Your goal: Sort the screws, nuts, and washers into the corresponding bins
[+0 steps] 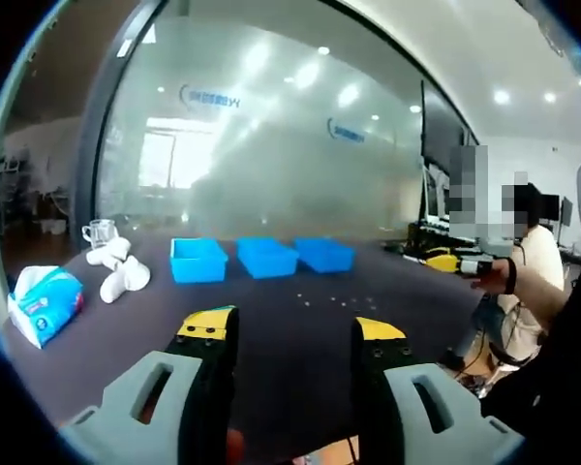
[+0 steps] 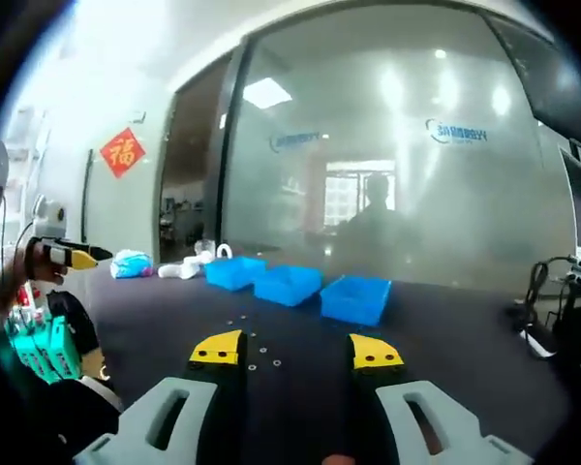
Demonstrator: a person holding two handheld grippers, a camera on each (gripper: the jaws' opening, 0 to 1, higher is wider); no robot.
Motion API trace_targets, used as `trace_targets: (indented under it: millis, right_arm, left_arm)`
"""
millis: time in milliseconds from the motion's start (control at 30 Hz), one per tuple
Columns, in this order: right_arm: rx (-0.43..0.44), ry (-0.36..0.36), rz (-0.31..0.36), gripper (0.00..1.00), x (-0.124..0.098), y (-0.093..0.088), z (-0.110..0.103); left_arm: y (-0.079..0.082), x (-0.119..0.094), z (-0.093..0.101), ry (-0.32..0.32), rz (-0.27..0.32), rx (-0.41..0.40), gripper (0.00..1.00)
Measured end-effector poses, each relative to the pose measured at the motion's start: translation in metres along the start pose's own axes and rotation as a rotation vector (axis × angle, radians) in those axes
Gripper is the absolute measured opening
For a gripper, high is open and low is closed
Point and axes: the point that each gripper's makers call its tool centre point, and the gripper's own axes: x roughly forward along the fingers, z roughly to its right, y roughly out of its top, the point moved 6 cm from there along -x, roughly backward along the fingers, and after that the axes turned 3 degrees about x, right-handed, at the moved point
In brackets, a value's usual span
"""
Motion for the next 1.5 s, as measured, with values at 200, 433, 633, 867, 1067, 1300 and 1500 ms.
trace_targets:
  millis: [200,433,633,867,1067,1300,1500]
  right_arm:
    - [0.088,-0.054,0.03,0.39,-0.031,-0.002,0.005]
    - [-0.021,-0.07,0.004,0.42,-0.047,0.003,-0.003]
    - [-0.004,-0.054,-0.012,0.44,-0.046,-0.002,-0.009]
    - [-0.009,-0.04,-0.037,0.44,-0.045,-0.005,-0.014]
    - [-0.044,0.014,-0.101,0.44,-0.042,-0.011,-0.02]
    - [-0.046,0.11,-0.134,0.44,-0.039,-0.011,-0.026]
    - [-0.059,0.122,-0.144,0.43,-0.035,-0.007,-0.022]
  left_arm:
    - [-0.007,0.001,0.005,-0.023,-0.023,0.003,0.45]
    - [-0.01,-0.001,0.008,-0.033,-0.029,0.007,0.45]
    - [-0.011,-0.003,0.01,-0.034,-0.031,0.011,0.45]
    - [-0.013,-0.002,0.006,-0.043,-0.051,0.031,0.45]
    - [-0.009,0.002,0.001,-0.056,-0.057,0.048,0.45]
    - [-0.01,0.005,0.005,-0.078,-0.06,0.043,0.45]
    - [-0.014,0.008,0.009,-0.094,-0.074,0.043,0.45]
